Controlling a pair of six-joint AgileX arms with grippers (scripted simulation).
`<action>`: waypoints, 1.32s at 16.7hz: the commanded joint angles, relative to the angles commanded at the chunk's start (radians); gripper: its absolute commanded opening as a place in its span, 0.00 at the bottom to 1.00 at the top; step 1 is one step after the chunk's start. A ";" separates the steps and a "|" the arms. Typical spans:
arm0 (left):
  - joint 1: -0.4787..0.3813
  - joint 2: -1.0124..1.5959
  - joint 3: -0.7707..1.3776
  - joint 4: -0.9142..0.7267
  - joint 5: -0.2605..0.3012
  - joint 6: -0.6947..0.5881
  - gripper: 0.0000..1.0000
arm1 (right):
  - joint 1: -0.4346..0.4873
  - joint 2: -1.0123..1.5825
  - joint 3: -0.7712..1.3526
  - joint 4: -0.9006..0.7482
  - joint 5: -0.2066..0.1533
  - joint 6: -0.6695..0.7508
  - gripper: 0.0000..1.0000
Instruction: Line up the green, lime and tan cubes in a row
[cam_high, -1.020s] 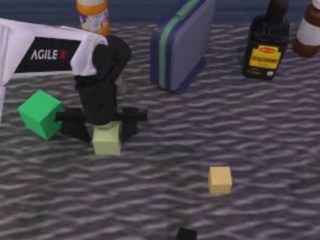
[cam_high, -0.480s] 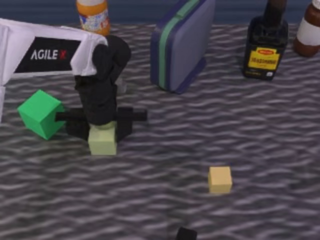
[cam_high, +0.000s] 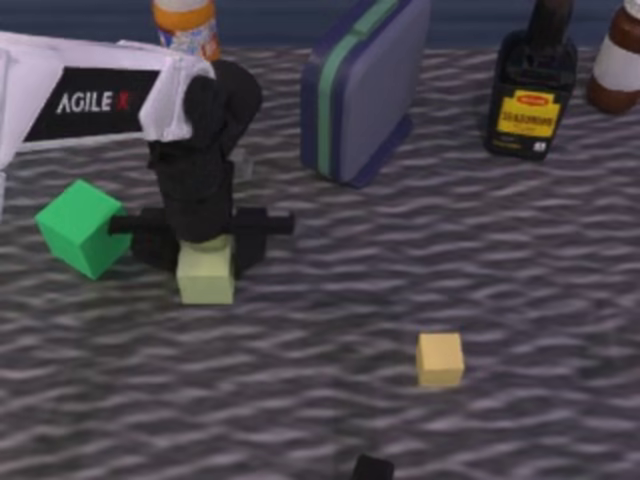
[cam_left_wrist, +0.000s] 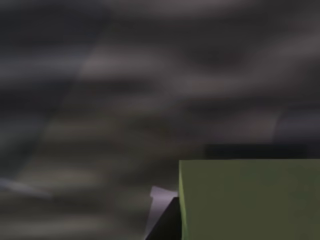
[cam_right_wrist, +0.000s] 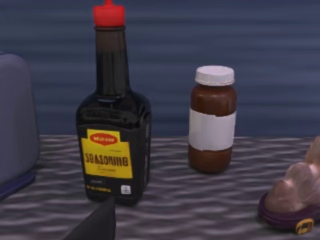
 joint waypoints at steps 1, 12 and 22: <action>0.003 -0.013 0.020 -0.035 -0.001 -0.001 0.00 | 0.000 0.000 0.000 0.000 0.000 0.000 1.00; -0.003 -0.075 0.116 -0.198 0.000 -0.017 0.00 | 0.000 0.000 0.000 0.000 0.000 0.000 1.00; -0.390 -0.030 0.262 -0.301 -0.003 -0.411 0.00 | 0.000 0.000 0.000 0.000 0.000 0.000 1.00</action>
